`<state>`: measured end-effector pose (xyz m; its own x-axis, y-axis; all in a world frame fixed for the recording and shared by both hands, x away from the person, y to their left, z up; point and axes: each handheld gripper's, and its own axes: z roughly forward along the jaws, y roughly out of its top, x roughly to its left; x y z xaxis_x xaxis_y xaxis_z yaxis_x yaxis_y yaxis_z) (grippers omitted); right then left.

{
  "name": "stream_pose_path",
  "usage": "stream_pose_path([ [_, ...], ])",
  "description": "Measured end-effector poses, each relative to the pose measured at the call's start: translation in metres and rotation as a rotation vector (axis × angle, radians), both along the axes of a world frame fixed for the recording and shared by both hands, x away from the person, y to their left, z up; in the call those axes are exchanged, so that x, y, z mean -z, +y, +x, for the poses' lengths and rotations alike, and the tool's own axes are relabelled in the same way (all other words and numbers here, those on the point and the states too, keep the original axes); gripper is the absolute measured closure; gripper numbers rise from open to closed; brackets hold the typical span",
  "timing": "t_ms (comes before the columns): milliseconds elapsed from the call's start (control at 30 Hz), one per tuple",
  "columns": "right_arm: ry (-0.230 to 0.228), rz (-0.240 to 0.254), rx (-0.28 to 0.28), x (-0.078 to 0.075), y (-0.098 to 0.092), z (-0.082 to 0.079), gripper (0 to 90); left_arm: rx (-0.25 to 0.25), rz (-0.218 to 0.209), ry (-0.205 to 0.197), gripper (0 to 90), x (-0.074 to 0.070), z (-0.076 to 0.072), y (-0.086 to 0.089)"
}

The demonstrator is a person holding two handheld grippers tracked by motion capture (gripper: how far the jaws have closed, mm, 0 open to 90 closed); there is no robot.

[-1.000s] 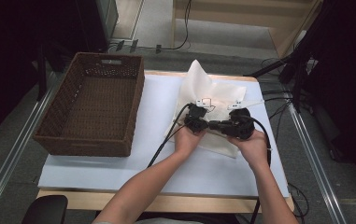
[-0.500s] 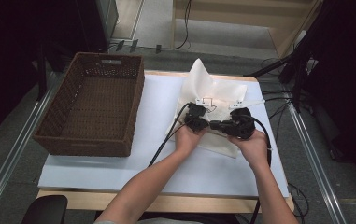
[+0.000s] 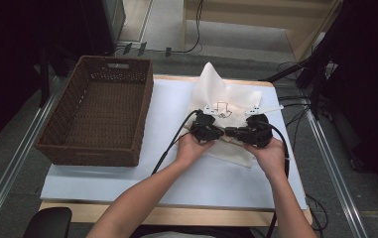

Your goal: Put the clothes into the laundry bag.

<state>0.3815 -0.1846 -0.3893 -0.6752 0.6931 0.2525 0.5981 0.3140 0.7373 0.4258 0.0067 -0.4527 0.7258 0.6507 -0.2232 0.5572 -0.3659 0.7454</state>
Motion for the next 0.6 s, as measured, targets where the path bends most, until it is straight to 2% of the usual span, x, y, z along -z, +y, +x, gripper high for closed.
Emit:
stream_pose_path([
  [100, -0.006, -0.006, -0.001, 0.000, 0.001, 0.000, 89.5, 0.014, -0.010, -0.009, 63.6, -0.006, -0.007, 0.007],
  [167, -0.003, -0.003, 0.000, 0.000, 0.000, 0.000, 89.5, 0.023, -0.018, 0.000, 61.6, -0.009, -0.009, 0.012],
  [333, -0.006, -0.003, 0.003, -0.001, 0.000, 0.000, 89.4, 0.038, -0.009, -0.009, 56.6, -0.015, -0.014, 0.025],
  [433, -0.005, -0.004, 0.001, 0.000, 0.000, 0.000, 89.5, 0.043, -0.022, -0.010, 57.8, -0.019, -0.016, 0.035],
  [600, -0.004, -0.004, -0.001, -0.001, 0.001, 0.000, 89.5, 0.066, -0.030, -0.013, 66.0, -0.024, -0.023, 0.042],
])
